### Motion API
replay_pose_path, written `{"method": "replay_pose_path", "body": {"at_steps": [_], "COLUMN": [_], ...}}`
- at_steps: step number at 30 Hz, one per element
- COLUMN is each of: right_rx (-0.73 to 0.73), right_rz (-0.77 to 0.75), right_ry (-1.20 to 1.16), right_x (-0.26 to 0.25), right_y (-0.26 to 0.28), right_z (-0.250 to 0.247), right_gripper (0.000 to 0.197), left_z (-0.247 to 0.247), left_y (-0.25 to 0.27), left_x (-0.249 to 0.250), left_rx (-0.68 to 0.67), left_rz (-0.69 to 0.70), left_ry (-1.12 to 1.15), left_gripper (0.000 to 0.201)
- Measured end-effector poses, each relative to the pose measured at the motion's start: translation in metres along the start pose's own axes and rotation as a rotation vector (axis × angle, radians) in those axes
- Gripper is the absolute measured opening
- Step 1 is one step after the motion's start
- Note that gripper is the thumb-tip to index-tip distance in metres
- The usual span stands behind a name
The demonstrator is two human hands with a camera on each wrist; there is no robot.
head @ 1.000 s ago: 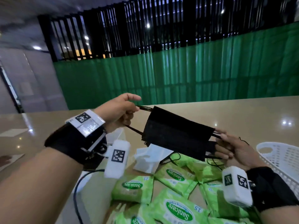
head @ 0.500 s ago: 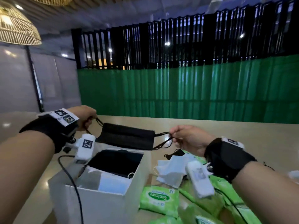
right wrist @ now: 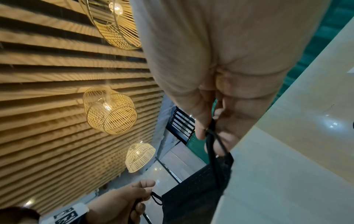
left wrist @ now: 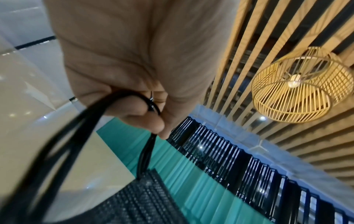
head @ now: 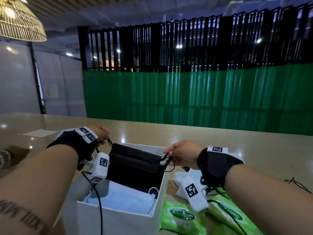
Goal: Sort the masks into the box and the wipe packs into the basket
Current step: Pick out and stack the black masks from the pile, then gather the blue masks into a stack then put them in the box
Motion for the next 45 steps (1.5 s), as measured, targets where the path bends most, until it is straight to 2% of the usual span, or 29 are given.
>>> {"method": "replay_pose_path", "body": {"at_steps": [2, 4, 7, 9, 12, 14, 18, 20, 23, 26, 28, 31, 33, 36, 38, 39, 42, 45], "right_rx": [0.004, 0.034, 0.059, 0.057, 0.055, 0.103, 0.194, 0.200, 0.199, 0.265, 0.318, 0.374, 0.400, 0.412, 0.404, 0.397, 0.413, 0.434], "right_rz": [-0.006, -0.030, -0.099, -0.135, -0.188, -0.206, -0.210, -0.152, 0.017, 0.148, 0.192, 0.214, 0.194, 0.163, 0.132, 0.125, 0.145, 0.202], "right_ry": [0.084, 0.275, 0.490, 0.533, 0.598, 0.611, 0.660, 0.675, 0.701, 0.760, 0.720, 0.588, 0.467, 0.309, 0.200, 0.168, 0.105, 0.164], "right_x": [0.003, 0.007, 0.009, 0.011, 0.011, 0.011, 0.016, 0.022, 0.038, 0.055, 0.067, 0.083, 0.091, 0.098, 0.101, 0.101, 0.102, 0.103], "right_y": [-0.003, -0.004, -0.004, -0.005, -0.002, 0.002, 0.018, 0.029, 0.047, 0.060, 0.065, 0.068, 0.065, 0.054, 0.045, 0.040, 0.027, 0.015], "right_z": [0.004, 0.006, 0.007, 0.005, -0.003, -0.016, -0.058, -0.084, -0.121, -0.157, -0.176, -0.194, -0.202, -0.207, -0.208, -0.206, -0.198, -0.194], "right_gripper": [0.027, 0.025, 0.019, 0.021, 0.027, 0.028, 0.027, 0.023, 0.017, 0.022, 0.021, 0.016, 0.012, 0.012, 0.017, 0.020, 0.019, 0.022], "left_z": [0.008, 0.015, 0.028, 0.034, 0.038, 0.036, 0.029, 0.028, 0.037, 0.059, 0.078, 0.110, 0.132, 0.163, 0.184, 0.195, 0.228, 0.257], "left_y": [-0.005, -0.004, -0.007, -0.001, 0.014, 0.028, 0.052, 0.061, 0.076, 0.101, 0.117, 0.130, 0.128, 0.118, 0.114, 0.111, 0.103, 0.090], "left_x": [-0.005, -0.008, -0.016, -0.013, 0.001, 0.017, 0.053, 0.073, 0.106, 0.142, 0.162, 0.183, 0.189, 0.190, 0.188, 0.183, 0.157, 0.121], "left_rx": [-0.007, -0.039, -0.151, -0.238, -0.287, -0.291, -0.267, -0.249, -0.279, -0.288, -0.295, -0.342, -0.388, -0.432, -0.425, -0.426, -0.463, -0.514], "left_rz": [-0.011, -0.011, 0.010, 0.016, 0.065, 0.106, 0.169, 0.230, 0.357, 0.501, 0.583, 0.602, 0.544, 0.366, 0.315, 0.318, 0.427, 0.460], "left_ry": [-0.045, -0.105, -0.211, -0.296, -0.494, -0.632, -0.633, -0.608, -0.540, -0.599, -0.680, -0.705, -0.584, -0.260, -0.217, -0.304, -0.789, -1.067], "left_gripper": [0.027, 0.027, 0.023, 0.013, 0.029, 0.036, 0.040, 0.037, 0.029, 0.027, 0.025, 0.017, 0.025, 0.042, 0.044, 0.044, 0.041, 0.041]}}
Point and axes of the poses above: each hand's wrist, its own y-axis away from the middle knuckle, its own z-axis out of the palm, x = y × z, the point moved 1 cm from there along -y, towards the middle knuckle, and after that the axes turned 12 degrees about -y, right-handed, at the moved point
